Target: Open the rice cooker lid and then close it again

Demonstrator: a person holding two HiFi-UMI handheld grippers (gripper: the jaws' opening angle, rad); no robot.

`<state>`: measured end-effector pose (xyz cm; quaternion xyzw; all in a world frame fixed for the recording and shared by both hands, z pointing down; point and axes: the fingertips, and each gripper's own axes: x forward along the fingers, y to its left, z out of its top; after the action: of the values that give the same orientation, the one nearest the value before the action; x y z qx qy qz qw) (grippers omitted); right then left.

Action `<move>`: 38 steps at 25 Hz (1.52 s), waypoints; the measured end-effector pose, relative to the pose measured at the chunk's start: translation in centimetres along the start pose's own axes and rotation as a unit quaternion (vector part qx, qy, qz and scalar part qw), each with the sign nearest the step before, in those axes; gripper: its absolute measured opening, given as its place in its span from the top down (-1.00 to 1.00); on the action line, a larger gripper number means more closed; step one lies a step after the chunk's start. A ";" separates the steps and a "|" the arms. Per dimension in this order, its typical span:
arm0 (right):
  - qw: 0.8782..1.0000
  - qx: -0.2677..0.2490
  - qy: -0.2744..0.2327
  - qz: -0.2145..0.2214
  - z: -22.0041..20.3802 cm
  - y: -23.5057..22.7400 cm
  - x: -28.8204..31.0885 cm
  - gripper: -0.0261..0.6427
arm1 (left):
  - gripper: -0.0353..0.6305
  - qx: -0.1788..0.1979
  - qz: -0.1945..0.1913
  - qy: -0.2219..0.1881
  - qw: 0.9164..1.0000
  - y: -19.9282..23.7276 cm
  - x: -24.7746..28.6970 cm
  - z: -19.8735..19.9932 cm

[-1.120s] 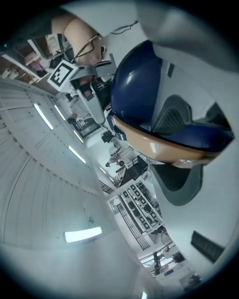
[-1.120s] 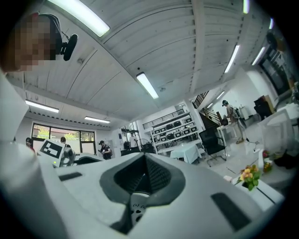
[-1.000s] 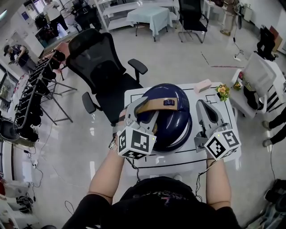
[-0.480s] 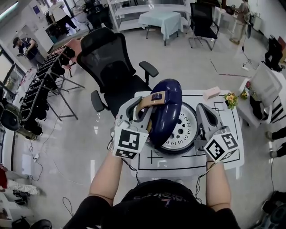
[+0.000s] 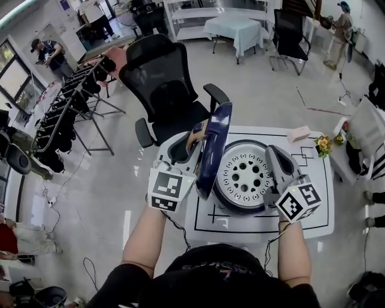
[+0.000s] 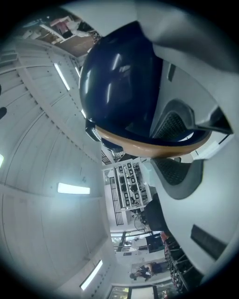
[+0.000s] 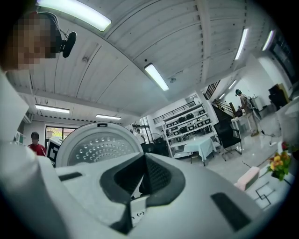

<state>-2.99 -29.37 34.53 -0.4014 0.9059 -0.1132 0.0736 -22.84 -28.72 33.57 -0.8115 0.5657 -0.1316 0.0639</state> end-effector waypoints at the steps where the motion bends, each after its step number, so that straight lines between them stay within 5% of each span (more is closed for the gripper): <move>1: 1.000 0.001 0.002 0.002 -0.2 0.2 0.3 0.92 | 0.54 -0.011 0.000 -0.001 1.000 0.4 -0.2 -0.3; 9: 1.000 0.000 0.015 0.022 -1.2 1.9 2.4 0.92 | 0.54 -0.083 -0.003 -0.009 0.996 2.9 -1.1 -2.4; 25: 0.999 -0.001 0.024 0.036 -2.0 3.3 3.6 0.92 | 0.45 -0.060 0.017 -0.013 0.998 3.5 -1.6 -2.8; 38: 0.995 0.003 0.041 0.093 -1.7 3.8 0.8 0.92 | 0.20 -0.100 0.123 0.011 0.987 2.8 -6.8 -3.8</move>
<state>-6.54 -27.24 35.14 -0.3101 0.9413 -0.1248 0.0475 -28.65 -23.16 35.55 -0.7365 0.6722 -0.0743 -0.0083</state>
